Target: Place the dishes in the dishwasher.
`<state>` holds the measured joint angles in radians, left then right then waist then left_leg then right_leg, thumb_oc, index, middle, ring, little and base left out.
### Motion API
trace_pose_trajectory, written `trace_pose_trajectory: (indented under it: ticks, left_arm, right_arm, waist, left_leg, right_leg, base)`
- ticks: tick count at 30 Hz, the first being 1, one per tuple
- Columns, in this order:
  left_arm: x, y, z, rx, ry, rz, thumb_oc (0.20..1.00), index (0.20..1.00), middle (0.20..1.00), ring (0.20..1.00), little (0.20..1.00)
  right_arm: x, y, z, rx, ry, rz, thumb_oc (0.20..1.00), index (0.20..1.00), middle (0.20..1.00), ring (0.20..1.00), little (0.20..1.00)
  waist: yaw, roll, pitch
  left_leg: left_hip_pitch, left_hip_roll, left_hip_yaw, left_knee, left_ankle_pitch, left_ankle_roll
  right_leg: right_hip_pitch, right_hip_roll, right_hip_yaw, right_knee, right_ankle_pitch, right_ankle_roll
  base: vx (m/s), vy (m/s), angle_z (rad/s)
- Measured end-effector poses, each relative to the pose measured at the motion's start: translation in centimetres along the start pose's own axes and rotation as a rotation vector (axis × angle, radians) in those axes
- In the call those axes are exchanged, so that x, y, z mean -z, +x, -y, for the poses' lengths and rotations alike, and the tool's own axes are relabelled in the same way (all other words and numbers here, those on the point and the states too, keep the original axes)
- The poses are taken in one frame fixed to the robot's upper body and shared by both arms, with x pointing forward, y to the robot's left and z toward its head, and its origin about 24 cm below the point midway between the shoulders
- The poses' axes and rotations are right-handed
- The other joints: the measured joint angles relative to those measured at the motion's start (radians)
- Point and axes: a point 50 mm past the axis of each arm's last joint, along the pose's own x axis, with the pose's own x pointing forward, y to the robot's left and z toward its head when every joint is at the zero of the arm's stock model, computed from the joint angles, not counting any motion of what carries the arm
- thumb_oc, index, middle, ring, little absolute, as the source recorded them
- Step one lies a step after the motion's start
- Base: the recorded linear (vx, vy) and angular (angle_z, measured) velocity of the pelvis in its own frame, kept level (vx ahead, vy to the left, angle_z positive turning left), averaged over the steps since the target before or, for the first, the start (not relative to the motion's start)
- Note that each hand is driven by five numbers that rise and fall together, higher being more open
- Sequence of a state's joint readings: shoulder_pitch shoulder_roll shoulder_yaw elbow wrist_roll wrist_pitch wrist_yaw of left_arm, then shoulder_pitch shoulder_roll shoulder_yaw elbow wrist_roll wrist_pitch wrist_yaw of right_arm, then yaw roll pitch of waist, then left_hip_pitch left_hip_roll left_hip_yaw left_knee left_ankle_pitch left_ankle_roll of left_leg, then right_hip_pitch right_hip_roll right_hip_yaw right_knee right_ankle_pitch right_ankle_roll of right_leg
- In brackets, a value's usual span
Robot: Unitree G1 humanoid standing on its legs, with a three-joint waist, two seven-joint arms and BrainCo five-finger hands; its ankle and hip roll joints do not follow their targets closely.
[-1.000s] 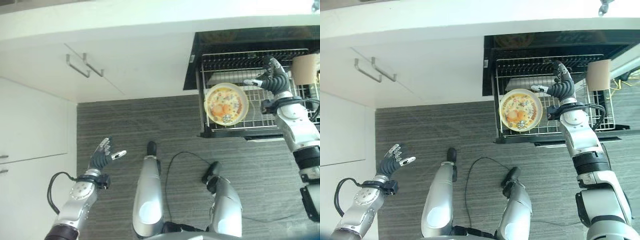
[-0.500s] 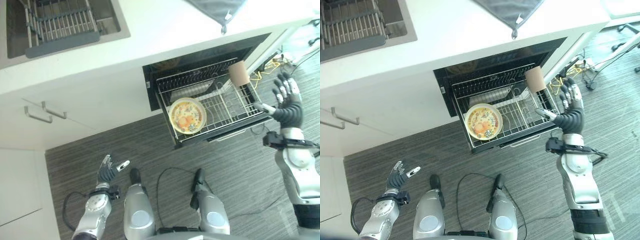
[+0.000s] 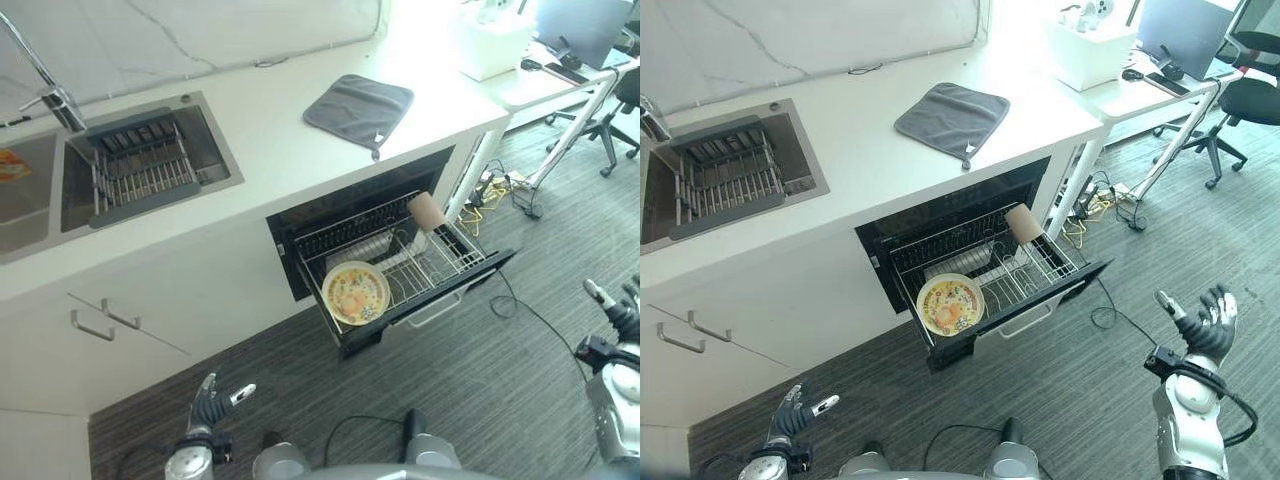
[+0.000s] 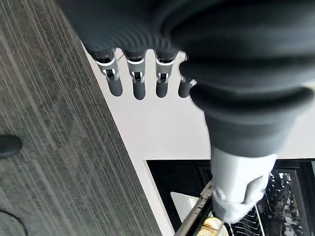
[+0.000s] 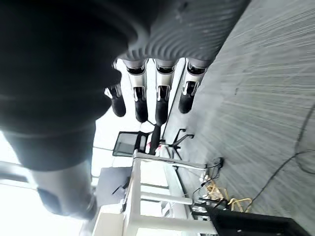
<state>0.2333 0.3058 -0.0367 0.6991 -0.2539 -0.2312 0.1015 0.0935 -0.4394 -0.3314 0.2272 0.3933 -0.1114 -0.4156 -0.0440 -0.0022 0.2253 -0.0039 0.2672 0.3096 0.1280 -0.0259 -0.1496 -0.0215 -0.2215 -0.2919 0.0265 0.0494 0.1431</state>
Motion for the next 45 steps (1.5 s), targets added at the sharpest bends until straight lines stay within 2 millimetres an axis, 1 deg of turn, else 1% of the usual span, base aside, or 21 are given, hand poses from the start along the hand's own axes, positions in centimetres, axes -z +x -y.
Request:
trace_pose_trajectory:
  ticks: [3,5,6,8,9,10,13,14,15,16,18,19,22,24,27,32,34,37,39,41,45]
  left_arm:
    - [-0.8,0.7,0.3,0.007,0.003,0.021,1.0,1.0,1.0,1.0,1.0]
    - [-2.9,1.6,0.8,0.019,-0.003,0.091,1.0,1.0,1.0,1.0,1.0]
    - [-3.9,2.0,1.1,0.028,-0.005,0.119,1.0,1.0,1.0,1.0,1.0]
    - [-5.4,2.8,2.1,0.055,-0.003,0.162,1.0,1.0,1.0,1.0,1.0]
    - [-6.2,3.0,2.1,0.056,-0.003,0.185,1.0,1.0,1.0,1.0,1.0]
    - [-6.6,3.2,2.0,0.055,-0.005,0.195,1.0,1.0,1.0,1.0,1.0]
    - [-6.7,3.2,1.9,0.063,-0.002,0.195,1.0,1.0,1.0,1.0,1.0]
    - [-7.3,3.1,2.1,0.077,-0.003,0.223,1.0,1.0,1.0,1.0,1.0]
    - [-8.3,3.2,2.0,0.088,0.011,0.262,1.0,1.0,1.0,1.0,1.0]
    - [-9.2,3.3,1.7,0.09,0.02,0.291,1.0,1.0,1.0,1.0,1.0]
    - [-9.4,3.3,1.8,0.096,0.017,0.292,1.0,1.0,1.0,1.0,1.0]
    - [-9.5,3.3,1.9,0.098,0.013,0.297,1.0,1.0,1.0,1.0,1.0]
    - [-10.1,3.2,2.1,0.107,-0.007,0.321,1.0,1.0,1.0,1.0,1.0]
    - [-10.2,3.2,2.1,0.109,-0.007,0.324,1.0,1.0,1.0,1.0,1.0]
    - [-10.2,3.1,2.0,0.114,-0.02,0.32,1.0,1.0,1.0,1.0,1.0]
    - [-10.3,3.1,2.1,0.13,-0.017,0.32,1.0,1.0,1.0,1.0,1.0]
    - [-10.3,3.1,2.4,0.14,-0.013,0.323,1.0,1.0,1.0,1.0,1.0]
    - [-10.5,2.9,2.8,0.162,0.0,0.331,1.0,1.0,1.0,1.0,1.0]
    - [-10.7,2.8,3.0,0.172,0.001,0.34,1.0,1.0,1.0,1.0,1.0]
    - [-10.8,2.8,2.8,0.171,-0.012,0.34,1.0,1.0,1.0,1.0,1.0]
    - [-10.7,2.7,2.8,0.173,-0.006,0.337,1.0,1.0,1.0,1.0,1.0]
  right_arm:
    - [0.8,1.1,0.2,0.057,0.026,-0.032,0.2,0.2,0.2,0.2,0.2]
    - [-0.1,2.2,0.1,0.072,0.083,-0.021,0.2,0.2,0.2,0.2,0.2]
    - [-1.0,2.8,-0.7,0.064,0.149,-0.004,0.2,0.2,0.2,0.2,0.2]
    - [-1.4,3.8,-1.7,0.064,0.239,-0.014,0.2,0.2,0.2,0.2,0.2]
    - [-1.1,4.1,-1.7,0.072,0.257,-0.032,0.2,0.2,0.2,0.2,0.2]
    - [-0.7,4.2,-1.7,0.071,0.269,-0.055,0.2,0.2,0.2,0.2,0.2]
    - [-1.5,5.4,-2.8,-0.012,0.337,-0.067,0.2,0.2,0.2,0.2,0.2]
    - [-2.1,5.8,-2.8,-0.04,0.375,-0.062,0.2,0.2,0.2,0.2,0.2]
    - [-2.2,6.2,-2.7,-0.041,0.405,-0.074,0.2,0.2,0.2,0.2,0.2]
    - [-2.2,6.6,-2.8,-0.042,0.432,-0.094,0.2,0.2,0.2,0.2,0.2]
    - [-3.3,7.3,-4.0,-0.083,0.511,-0.102,0.2,0.2,0.2,0.2,0.2]
    - [-3.5,7.5,-4.0,-0.089,0.522,-0.102,0.2,0.2,0.2,0.2,0.2]
    - [-3.7,8.1,-3.2,-0.101,0.519,-0.115,0.2,0.2,0.2,0.2,0.2]
    - [-4.5,8.5,-3.3,-0.121,0.523,-0.107,0.2,0.2,0.2,0.2,0.2]
    - [-6.1,9.1,-4.4,-0.182,0.598,-0.099,0.2,0.2,0.2,0.2,0.2]
    - [-6.2,9.7,-6.4,-0.26,0.718,-0.198,0.2,0.2,0.2,0.2,0.2]
    - [-6.1,9.9,-6.9,-0.269,0.774,-0.257,0.2,0.2,0.2,0.2,0.2]
    - [-5.8,9.9,-7.1,-0.291,0.777,-0.3,0.2,0.2,0.2,0.2,0.2]
    - [-6.3,10.2,-6.8,-0.306,0.764,-0.308,0.2,0.2,0.2,0.2,0.2]
    - [-6.6,10.5,-6.2,-0.305,0.72,-0.318,0.2,0.2,0.2,0.2,0.2]
    - [-7.6,10.8,-6.5,-0.336,0.594,-0.318,0.2,0.2,0.2,0.2,0.2]
  waist:
    - [0.002,0.032,0.048]
    - [0.003,0.059,0.136]
    - [-0.001,0.07,0.203]
    - [0.007,0.086,0.276]
    - [0.017,0.084,0.293]
    - [0.027,0.077,0.297]
    - [0.03,0.086,0.302]
    - [0.044,0.092,0.305]
    - [0.054,0.085,0.305]
    - [0.056,0.078,0.307]
    - [0.061,0.101,0.314]
    - [0.061,0.108,0.314]
    - [0.081,0.119,0.314]
    - [0.085,0.121,0.314]
    - [0.095,0.128,0.314]
    - [0.113,0.133,0.313]
    - [0.113,0.135,0.313]
    - [0.123,0.143,0.31]
    - [0.127,0.152,0.309]
    - [0.128,0.158,0.307]
    - [0.129,0.161,0.305]
  left_leg:
    - [-0.073,0.007,-0.011,0.07,-0.007,0.009]
    - [-0.167,0.011,-0.036,0.155,-0.014,0.017]
    - [-0.214,0.013,-0.051,0.204,-0.027,0.026]
    - [-0.259,0.025,-0.058,0.252,-0.04,0.028]
    - [-0.277,0.026,-0.064,0.278,-0.043,0.03]
    - [-0.29,0.022,-0.067,0.295,-0.045,0.028]
    - [-0.312,0.025,-0.08,0.292,-0.046,0.029]
    - [-0.325,0.028,-0.083,0.299,-0.046,0.03]
    - [-0.344,0.027,-0.084,0.319,-0.046,0.03]
    - [-0.367,0.021,-0.091,0.342,-0.046,0.029]
    - [-0.392,0.018,-0.109,0.36,-0.05,0.028]
    - [-0.395,0.015,-0.11,0.366,-0.054,0.028]
    - [-0.404,-0.004,-0.11,0.391,-0.071,0.047]
    - [-0.424,-0.014,-0.109,0.406,-0.081,0.056]
    - [-0.433,-0.023,-0.111,0.414,-0.088,0.06]
    - [-0.433,-0.028,-0.112,0.414,-0.089,0.061]
    - [-0.428,-0.041,-0.114,0.414,-0.09,0.063]
    - [-0.428,-0.045,-0.114,0.415,-0.091,0.065]
    - [-0.428,-0.052,-0.116,0.414,-0.091,0.066]
    - [-0.427,-0.06,-0.122,0.414,-0.091,0.066]
    - [-0.428,-0.06,-0.122,0.414,-0.09,0.066]
  right_leg:
    - [-0.076,-0.017,0.008,0.079,-0.015,-0.002]
    - [-0.175,-0.035,0.016,0.18,-0.037,-0.012]
    - [-0.233,-0.048,0.03,0.246,-0.056,-0.016]
    - [-0.279,-0.063,0.034,0.313,-0.068,-0.016]
    - [-0.315,-0.083,0.039,0.393,-0.1,-0.033]
    - [-0.338,-0.102,0.04,0.433,-0.127,-0.031]
    - [-0.352,-0.099,0.026,0.428,-0.125,-0.026]
    - [-0.365,-0.102,0.029,0.452,-0.128,-0.027]
    - [-0.402,-0.116,0.033,0.522,-0.164,-0.053]
    - [-0.425,-0.134,0.033,0.542,-0.175,-0.043]
    - [-0.438,-0.135,0.029,0.546,-0.176,-0.041]
    - [-0.438,-0.139,0.031,0.547,-0.176,-0.04]
    - [-0.438,-0.159,0.035,0.556,-0.179,-0.035]
    - [-0.454,-0.179,0.035,0.567,-0.178,-0.036]
    - [-0.458,-0.189,0.035,0.571,-0.18,-0.035]
    - [-0.457,-0.193,0.034,0.573,-0.182,-0.033]
    - [-0.457,-0.208,0.035,0.587,-0.189,-0.034]
    - [-0.456,-0.21,0.036,0.587,-0.189,-0.034]
    - [-0.456,-0.217,0.036,0.59,-0.189,-0.033]
    - [-0.456,-0.225,0.035,0.6,-0.195,-0.033]
    - [-0.458,-0.227,0.036,0.602,-0.197,-0.033]
  base:
    - [-0.21,-0.015,0.04]
    - [-0.19,0.006,0.12]
    - [-0.14,0.018,0.03]
    - [-0.09,0.015,0.07]
    - [-0.07,0.004,0.2]
    - [-0.06,0.002,0.19]
    - [-0.08,-0.01,0.06]
    - [-0.06,-0.008,0.02]
    - [-0.03,0.006,0.16]
    - [-0.03,0.017,0.21]
    - [-0.02,0.031,0.11]
    - [-0.03,0.038,0.08]
    - [-0.03,0.036,0.11]
    - [-0.02,0.028,0.11]
    - [-0.01,0.012,0.05]
    - [0.01,0.005,0.01]
    - [0.04,0.028,0.09]
    - [0.04,0.036,0.04]
    - [0.04,0.022,0.05]
    - [0.04,0.036,0.08]
    - [0.03,0.051,0.0]
